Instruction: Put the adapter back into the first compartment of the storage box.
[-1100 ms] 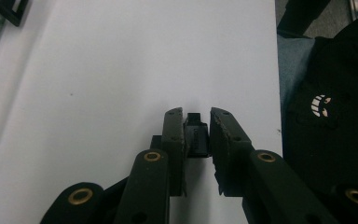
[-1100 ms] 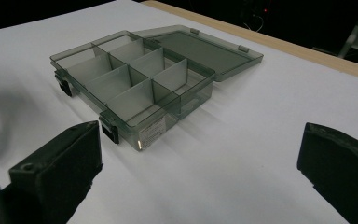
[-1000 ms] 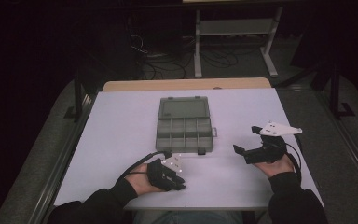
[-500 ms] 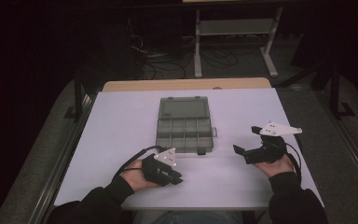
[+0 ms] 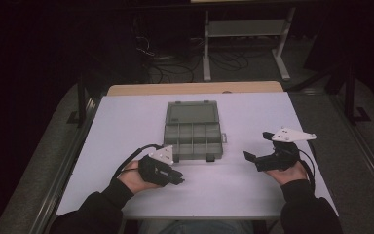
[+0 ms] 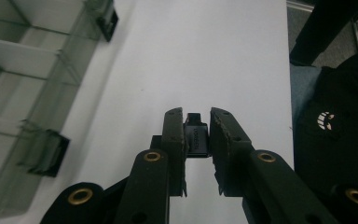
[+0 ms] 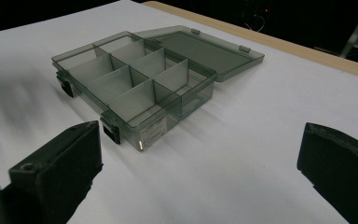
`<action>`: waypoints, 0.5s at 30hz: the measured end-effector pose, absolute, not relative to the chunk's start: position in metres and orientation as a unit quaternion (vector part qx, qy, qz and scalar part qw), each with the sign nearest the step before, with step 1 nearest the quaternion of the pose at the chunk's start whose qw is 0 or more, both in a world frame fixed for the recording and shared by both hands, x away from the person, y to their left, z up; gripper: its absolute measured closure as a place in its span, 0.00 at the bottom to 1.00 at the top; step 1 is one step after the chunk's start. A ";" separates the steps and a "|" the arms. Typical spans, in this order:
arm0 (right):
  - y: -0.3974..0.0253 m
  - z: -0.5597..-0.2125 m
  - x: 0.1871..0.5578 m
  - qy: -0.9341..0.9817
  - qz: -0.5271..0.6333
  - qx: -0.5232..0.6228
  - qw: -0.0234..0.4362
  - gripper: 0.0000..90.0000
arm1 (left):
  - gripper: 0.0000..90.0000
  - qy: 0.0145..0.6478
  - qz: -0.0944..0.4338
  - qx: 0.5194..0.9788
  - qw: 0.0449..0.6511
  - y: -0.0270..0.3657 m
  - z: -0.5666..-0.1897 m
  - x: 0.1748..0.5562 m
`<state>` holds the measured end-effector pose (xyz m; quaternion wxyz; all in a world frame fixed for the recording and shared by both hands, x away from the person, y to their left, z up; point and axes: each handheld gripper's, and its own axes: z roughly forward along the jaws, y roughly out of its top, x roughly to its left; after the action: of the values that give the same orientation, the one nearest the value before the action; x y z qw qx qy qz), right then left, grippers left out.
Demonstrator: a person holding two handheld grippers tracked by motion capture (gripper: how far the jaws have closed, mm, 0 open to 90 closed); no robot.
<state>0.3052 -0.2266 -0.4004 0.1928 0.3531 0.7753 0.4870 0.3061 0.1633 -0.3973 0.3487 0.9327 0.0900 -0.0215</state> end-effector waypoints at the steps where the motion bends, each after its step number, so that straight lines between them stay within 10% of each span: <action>1: -0.227 -0.401 0.306 0.775 0.487 0.353 0.193 0.00 | 0.84 0.094 -0.019 0.930 0.354 0.167 -0.394 0.309; 15: -0.226 -0.401 0.306 0.777 0.487 0.352 0.191 0.00 | 0.84 0.099 0.000 0.935 0.342 0.180 -0.378 0.332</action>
<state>0.3058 -0.2261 -0.4010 0.1908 0.3519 0.7765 0.4866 0.3317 0.1800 -0.3776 0.3419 0.9345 0.0988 0.0001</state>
